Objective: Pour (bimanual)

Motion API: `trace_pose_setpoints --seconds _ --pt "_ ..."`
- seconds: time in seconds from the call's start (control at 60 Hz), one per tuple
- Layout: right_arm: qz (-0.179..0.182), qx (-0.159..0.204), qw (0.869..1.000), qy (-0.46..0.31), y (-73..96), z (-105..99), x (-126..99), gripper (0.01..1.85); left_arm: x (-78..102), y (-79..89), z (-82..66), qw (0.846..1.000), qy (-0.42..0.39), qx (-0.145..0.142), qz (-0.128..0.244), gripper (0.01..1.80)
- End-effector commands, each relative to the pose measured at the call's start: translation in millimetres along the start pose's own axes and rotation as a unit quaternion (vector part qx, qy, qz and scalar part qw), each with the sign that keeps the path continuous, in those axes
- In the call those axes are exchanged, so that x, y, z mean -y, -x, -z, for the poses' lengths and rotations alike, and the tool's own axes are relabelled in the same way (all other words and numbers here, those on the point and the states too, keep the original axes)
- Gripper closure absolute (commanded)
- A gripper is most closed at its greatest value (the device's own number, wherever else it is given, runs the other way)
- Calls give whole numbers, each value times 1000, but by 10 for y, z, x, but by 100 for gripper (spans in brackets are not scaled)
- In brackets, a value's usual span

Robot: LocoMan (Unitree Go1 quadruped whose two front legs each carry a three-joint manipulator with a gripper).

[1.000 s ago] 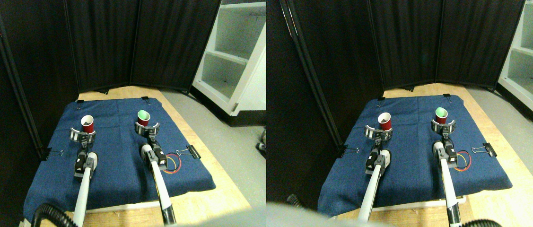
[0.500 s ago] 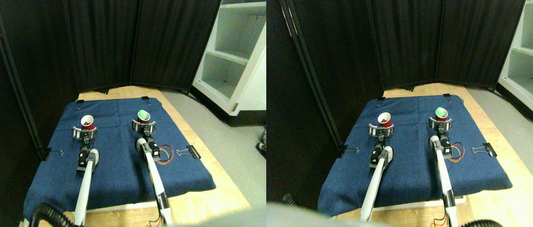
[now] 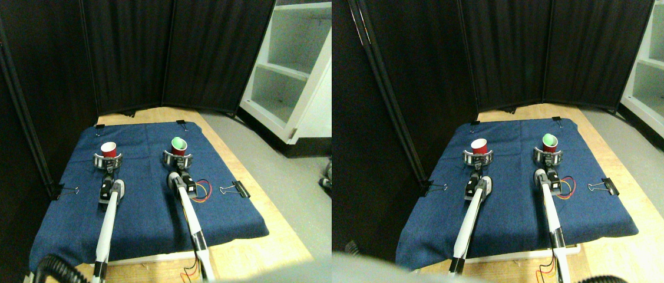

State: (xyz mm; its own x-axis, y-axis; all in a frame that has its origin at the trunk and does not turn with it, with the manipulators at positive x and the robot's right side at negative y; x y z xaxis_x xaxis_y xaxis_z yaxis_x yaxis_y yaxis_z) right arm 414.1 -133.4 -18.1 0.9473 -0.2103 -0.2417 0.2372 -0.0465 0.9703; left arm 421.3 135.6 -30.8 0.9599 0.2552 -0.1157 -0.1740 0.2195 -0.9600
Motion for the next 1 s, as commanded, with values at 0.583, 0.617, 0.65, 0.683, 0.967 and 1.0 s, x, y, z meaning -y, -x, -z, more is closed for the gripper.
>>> trace_pose_setpoints --seconds 0.583,0.617,0.65,0.683,0.967,1.0 --pt "-20 9 1000 3 -58 11 -63 75 -46 -5 85 1000 -2 -12 -7 66" --pt "-21 11 1000 1 -64 2 -60 74 -47 -18 84 1000 1 -13 -8 66" --pt "-21 12 1000 1 -69 -5 -57 74 -47 -22 85 1000 2 -11 -8 66" --pt "-20 20 1000 -12 -80 -18 -51 76 -40 -19 88 1000 5 -10 -10 63" --pt "-35 31 999 -16 -70 -68 -70 79 -23 -19 84 1000 4 -2 -9 68" --pt "-34 32 999 -19 -59 -71 -87 80 -25 -17 84 1000 3 -2 -10 68"
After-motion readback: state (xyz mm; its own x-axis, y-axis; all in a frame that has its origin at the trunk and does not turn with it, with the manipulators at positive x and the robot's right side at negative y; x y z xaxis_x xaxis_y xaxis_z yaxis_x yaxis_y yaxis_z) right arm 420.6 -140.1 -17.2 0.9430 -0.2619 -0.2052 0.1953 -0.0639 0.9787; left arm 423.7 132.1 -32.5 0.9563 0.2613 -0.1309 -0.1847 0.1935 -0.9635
